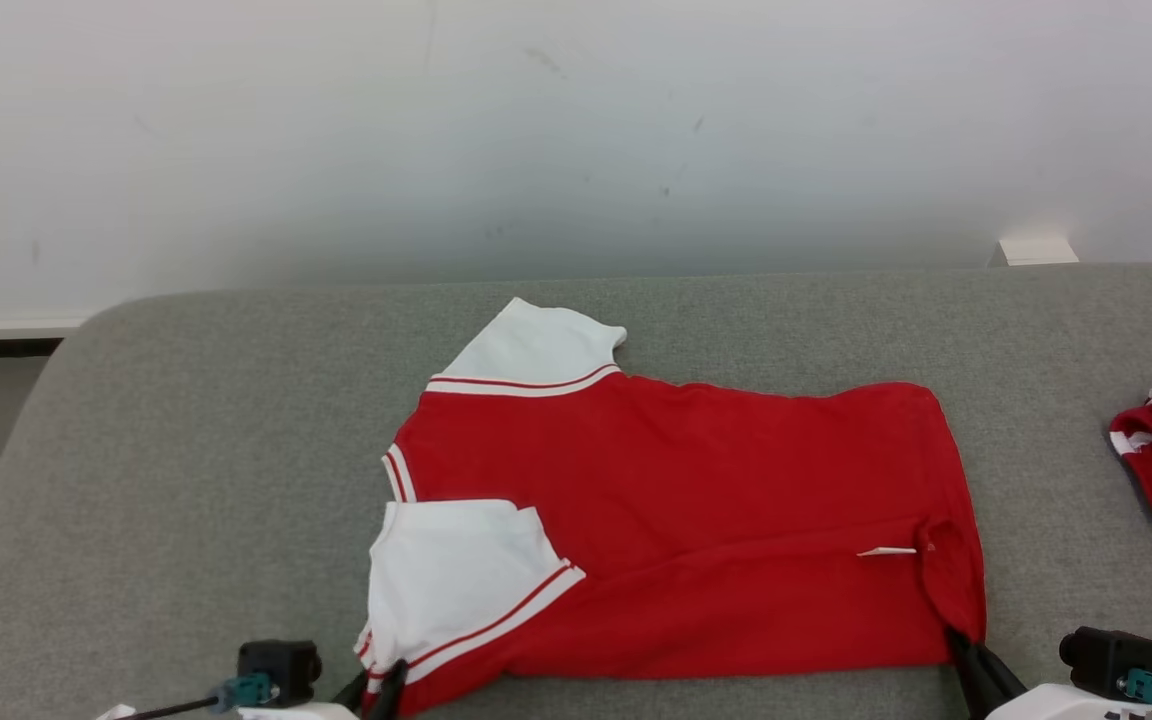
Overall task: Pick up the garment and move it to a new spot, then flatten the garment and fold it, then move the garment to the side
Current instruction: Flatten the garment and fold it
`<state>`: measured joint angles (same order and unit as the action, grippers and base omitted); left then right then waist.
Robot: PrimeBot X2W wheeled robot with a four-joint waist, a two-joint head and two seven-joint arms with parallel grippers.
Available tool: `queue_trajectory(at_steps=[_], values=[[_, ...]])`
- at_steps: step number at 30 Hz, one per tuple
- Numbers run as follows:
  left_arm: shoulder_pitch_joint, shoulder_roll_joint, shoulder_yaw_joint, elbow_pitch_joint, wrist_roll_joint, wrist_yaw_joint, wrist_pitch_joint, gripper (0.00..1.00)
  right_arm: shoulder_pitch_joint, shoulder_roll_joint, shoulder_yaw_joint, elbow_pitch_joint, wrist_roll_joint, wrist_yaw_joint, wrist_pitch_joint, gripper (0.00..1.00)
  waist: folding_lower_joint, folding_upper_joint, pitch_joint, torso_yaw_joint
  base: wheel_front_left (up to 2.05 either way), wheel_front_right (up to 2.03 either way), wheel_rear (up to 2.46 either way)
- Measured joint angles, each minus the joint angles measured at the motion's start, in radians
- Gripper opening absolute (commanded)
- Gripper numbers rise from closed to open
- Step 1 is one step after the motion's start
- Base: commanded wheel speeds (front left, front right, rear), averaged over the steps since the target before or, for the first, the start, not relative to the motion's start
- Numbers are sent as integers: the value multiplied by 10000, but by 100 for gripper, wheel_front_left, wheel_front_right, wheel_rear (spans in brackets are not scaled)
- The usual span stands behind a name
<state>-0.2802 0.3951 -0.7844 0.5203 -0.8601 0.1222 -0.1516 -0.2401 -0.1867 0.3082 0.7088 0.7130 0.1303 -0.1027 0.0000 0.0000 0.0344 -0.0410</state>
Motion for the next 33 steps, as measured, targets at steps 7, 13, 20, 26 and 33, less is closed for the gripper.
queue_trajectory(at_steps=[7,13,20,26,33], values=[[-197,38,15,253,-63,-205,15,0,-16,-54,-19,-362,445,2,6,0,0,0,-109,-50,0,0,0],[1,646,6,-1053,-180,-42,594,0,567,-915,71,-1781,1078,0,732,0,0,0,-160,47,0,0,0],[804,1760,-77,-3352,-205,767,1567,0,1949,-2065,-330,-3766,1519,4,1883,0,0,0,6,297,0,0,0],[1681,2449,-286,-4997,-326,1496,2370,0,3578,-2483,-1101,-5081,1593,15,3014,0,0,0,80,471,0,0,0],[2293,2454,-316,-5361,-890,1699,2656,96,4505,-1941,-1977,-5808,1290,15,4161,100,0,0,124,361,0,0,0]])
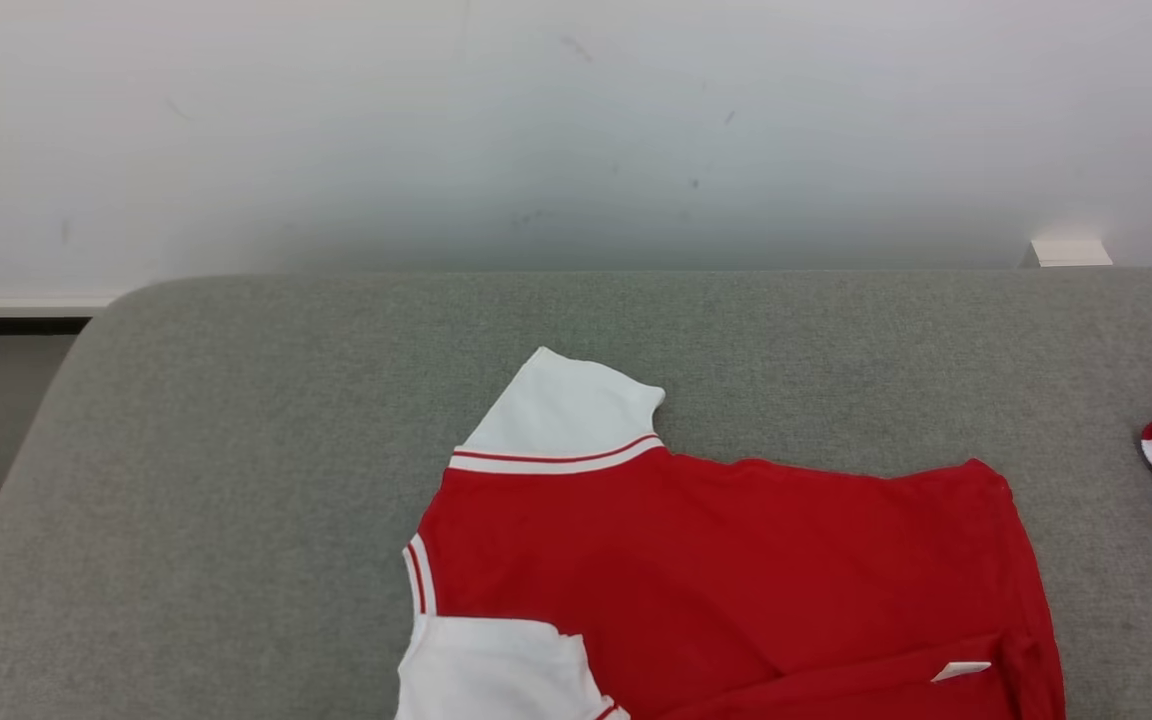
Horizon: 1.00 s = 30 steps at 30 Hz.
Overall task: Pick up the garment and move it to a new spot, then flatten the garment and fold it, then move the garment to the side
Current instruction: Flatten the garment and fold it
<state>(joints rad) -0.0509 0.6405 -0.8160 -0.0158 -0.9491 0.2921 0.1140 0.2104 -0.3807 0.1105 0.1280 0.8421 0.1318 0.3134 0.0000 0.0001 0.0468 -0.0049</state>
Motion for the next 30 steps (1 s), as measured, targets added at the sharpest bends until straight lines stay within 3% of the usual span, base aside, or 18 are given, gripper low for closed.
queue_trajectory(at_steps=[1,7,12,16,20,30], values=[[13,-19,-36,107,-36,-52,52,100,17,125,-73,-4,-84,0,151,100,0,0,-7,-35,0,0,0],[-97,-33,-27,468,12,-184,-25,100,15,585,-546,-288,-694,0,426,100,0,0,-132,-264,0,0,0],[-786,295,242,263,525,-171,-257,100,-231,757,-1143,-761,-1143,0,297,100,0,0,-270,-503,0,0,0],[-1813,537,506,196,999,-286,-384,100,-1296,1461,-1845,-780,-1572,-2,73,100,0,0,-215,-774,0,0,0],[-3212,577,617,635,1275,-807,-75,100,-2653,1860,-1969,-226,-2034,-2,25,100,0,0,116,-966,0,0,0],[-7415,8,370,3446,1156,-3206,2161,100,-6250,2125,-1103,1887,-2456,-2,23,100,2,0,1539,-1355,0,0,0]])
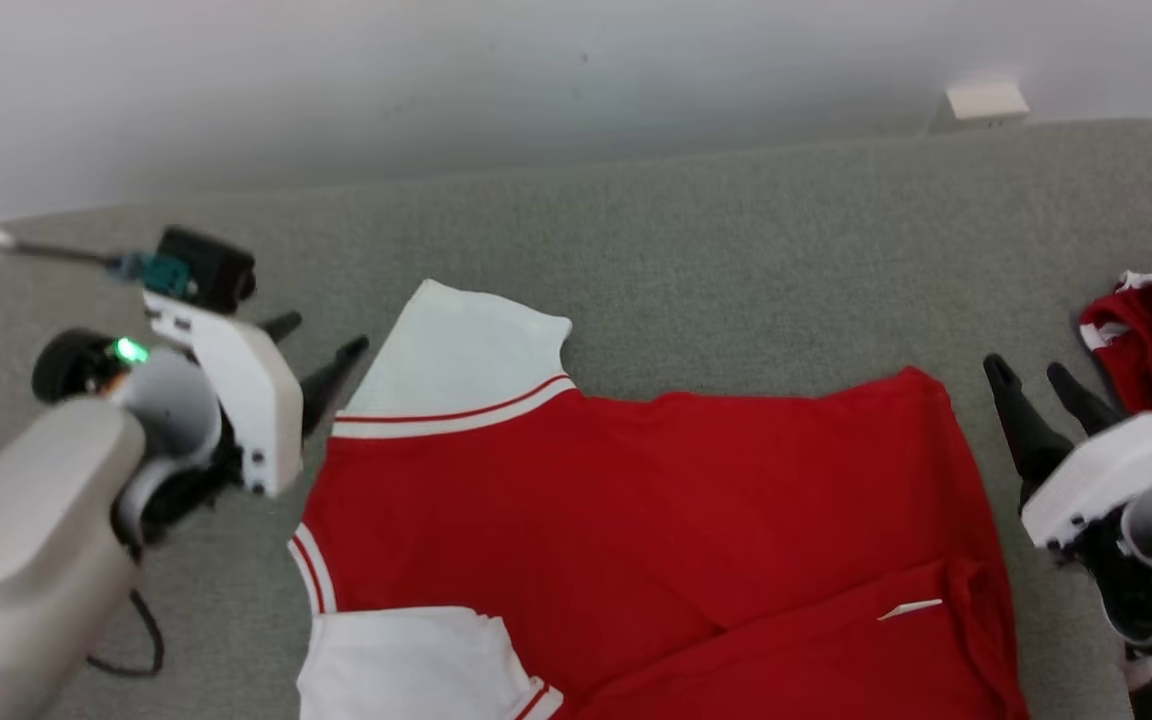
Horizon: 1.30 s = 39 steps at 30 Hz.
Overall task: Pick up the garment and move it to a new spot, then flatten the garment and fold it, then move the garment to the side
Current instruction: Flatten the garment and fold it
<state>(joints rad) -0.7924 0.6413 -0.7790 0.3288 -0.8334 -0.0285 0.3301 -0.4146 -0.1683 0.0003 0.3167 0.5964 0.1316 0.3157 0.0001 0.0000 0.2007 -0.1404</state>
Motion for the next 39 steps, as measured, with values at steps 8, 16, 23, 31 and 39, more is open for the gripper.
queue_trajectory(at_steps=[8,16,23,31,39], values=[[-2775,-884,-416,2222,150,-857,1081,100,-2088,121,926,2257,36,0,360,100,1,0,1326,-250,0,0,0],[-3879,-1099,-1473,3223,-430,-1009,1801,100,-3008,198,2337,3137,802,2,667,100,1,0,2034,-719,0,0,0],[-4186,-679,-2391,3524,-1246,-1030,2004,100,-3358,144,3465,3164,1488,-13,389,79,1,0,2329,-1175,0,0,0],[-4561,-510,-2801,4324,-1789,-1032,1547,100,-3411,-4,4445,3018,2150,-15,-100,49,0,0,2476,-1445,0,0,0],[-4771,-349,-3124,4094,-2788,-1020,1987,0,-3563,-198,5118,3033,2708,-13,-416,0,-1,-1,2588,-1529,0,0,0]])
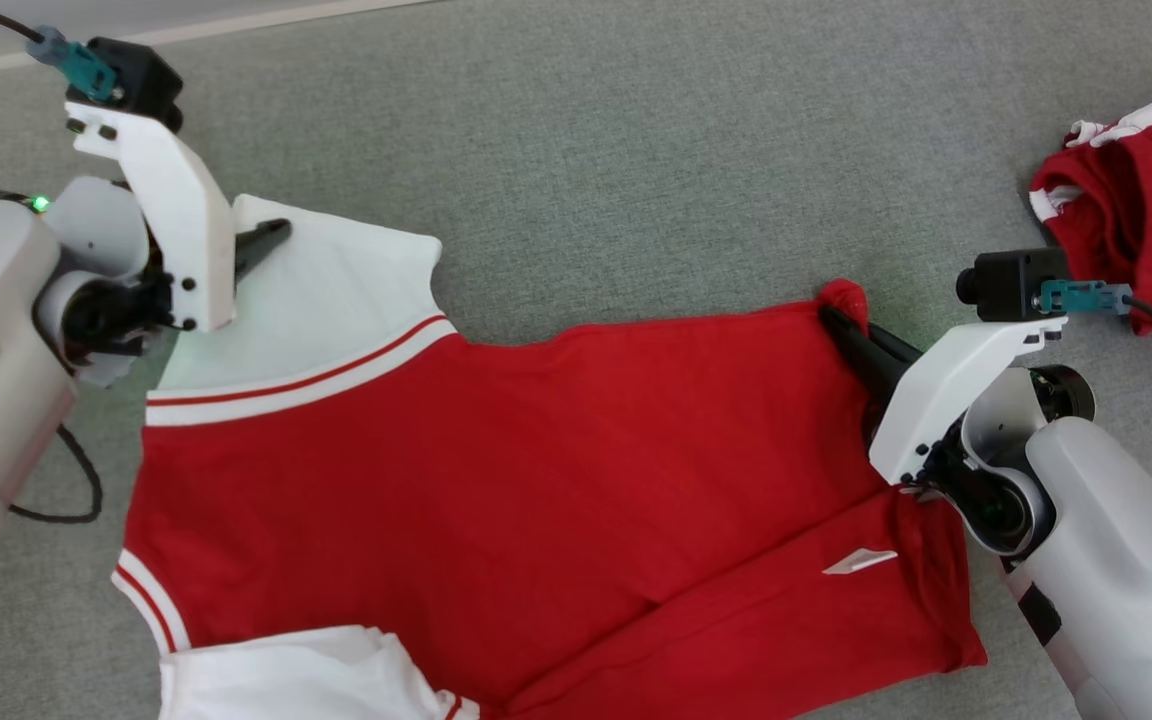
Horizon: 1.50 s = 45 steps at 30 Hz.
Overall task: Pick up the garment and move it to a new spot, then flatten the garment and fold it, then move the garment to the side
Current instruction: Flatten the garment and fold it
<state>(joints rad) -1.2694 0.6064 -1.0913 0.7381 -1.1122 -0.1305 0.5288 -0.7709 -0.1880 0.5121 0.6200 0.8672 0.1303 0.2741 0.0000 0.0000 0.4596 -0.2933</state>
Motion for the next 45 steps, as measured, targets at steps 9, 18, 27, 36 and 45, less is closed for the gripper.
queue_trajectory(at_steps=[9,18,27,36,45], values=[[-67,146,-570,102,-86,-10,-915,0,-10,-40,2,594,334,15,-1427,0,0,0,-412,132,0,0,0],[127,-31,-1009,100,-424,-10,-1756,0,-21,13,-926,1797,658,15,-2575,0,0,0,-1383,509,0,0,0],[815,-10,-1469,-1057,-1421,-12,-1404,0,453,-157,-920,2113,671,15,-2481,0,-1,0,-2684,983,0,0,0],[1512,531,-1802,-2880,-2038,-10,410,0,1336,-709,-771,2034,669,13,-2293,0,-2,0,-3822,1540,0,0,0],[2404,928,-1860,-4466,-2472,-10,1797,0,2066,-1313,-263,1632,671,13,-1269,0,-2,0,-4459,1947,0,0,0]])
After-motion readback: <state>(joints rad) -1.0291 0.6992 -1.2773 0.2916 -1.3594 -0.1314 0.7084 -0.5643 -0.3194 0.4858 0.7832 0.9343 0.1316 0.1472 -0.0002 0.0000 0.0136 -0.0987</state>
